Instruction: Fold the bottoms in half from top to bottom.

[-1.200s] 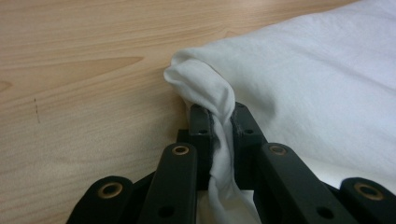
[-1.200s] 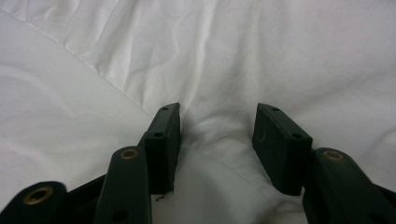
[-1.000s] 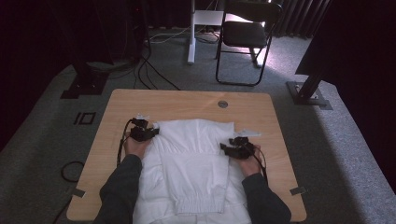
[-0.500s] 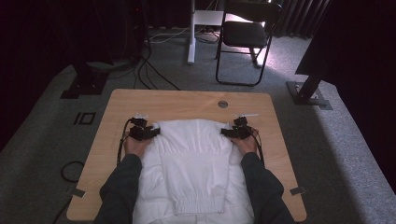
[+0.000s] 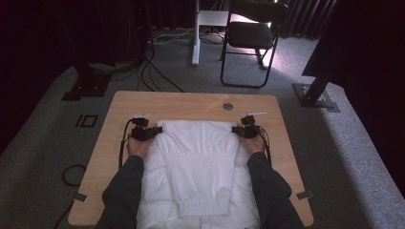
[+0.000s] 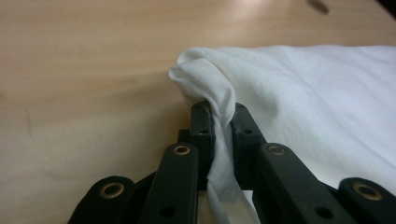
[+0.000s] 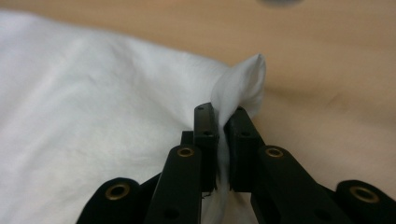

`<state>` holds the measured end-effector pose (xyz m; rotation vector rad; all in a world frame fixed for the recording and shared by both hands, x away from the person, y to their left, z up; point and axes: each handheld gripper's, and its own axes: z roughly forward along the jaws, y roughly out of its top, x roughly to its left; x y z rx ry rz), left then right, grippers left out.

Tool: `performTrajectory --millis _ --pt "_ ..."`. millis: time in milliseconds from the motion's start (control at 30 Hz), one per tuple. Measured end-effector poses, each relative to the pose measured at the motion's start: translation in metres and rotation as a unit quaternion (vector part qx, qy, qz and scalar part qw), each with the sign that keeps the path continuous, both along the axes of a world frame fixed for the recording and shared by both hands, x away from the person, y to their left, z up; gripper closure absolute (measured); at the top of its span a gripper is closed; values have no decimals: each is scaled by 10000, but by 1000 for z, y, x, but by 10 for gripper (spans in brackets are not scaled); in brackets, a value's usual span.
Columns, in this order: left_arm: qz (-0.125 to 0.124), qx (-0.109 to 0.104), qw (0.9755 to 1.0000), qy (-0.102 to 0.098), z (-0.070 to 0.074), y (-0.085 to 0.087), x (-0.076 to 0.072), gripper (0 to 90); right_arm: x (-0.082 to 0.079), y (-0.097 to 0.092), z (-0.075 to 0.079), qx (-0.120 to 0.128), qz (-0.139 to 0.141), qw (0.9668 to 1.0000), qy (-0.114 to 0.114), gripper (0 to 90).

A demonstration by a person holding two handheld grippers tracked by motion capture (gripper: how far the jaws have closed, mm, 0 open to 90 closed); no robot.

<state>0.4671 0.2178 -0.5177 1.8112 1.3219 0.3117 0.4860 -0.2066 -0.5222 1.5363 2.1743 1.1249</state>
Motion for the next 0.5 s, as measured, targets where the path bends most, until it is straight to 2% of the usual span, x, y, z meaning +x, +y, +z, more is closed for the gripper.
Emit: performTrajectory --millis 133,167,267,300,367,500 --pt "-46 124 9987 -501 35 -8 2 835 3 -4 28 -1 -89 9991 -409 841" --pt "-38 98 9980 -616 44 -8 4 835 4 -5 36 26 -151 9987 -495 841" --pt "11 -22 9959 -904 67 -7 7 834 5 -13 59 351 -298 9944 -956 841" --pt "-7 -89 9953 -966 71 -5 7 835 4 -14 66 444 -323 9925 -1092 840" --pt "-27 -129 9945 -1043 77 -3 5 834 2 -16 76 456 -271 9910 -1229 839" --pt "-153 -19 9938 -1103 77 -3 -6 832 -7 -17 78 317 -65 9904 -1345 838"
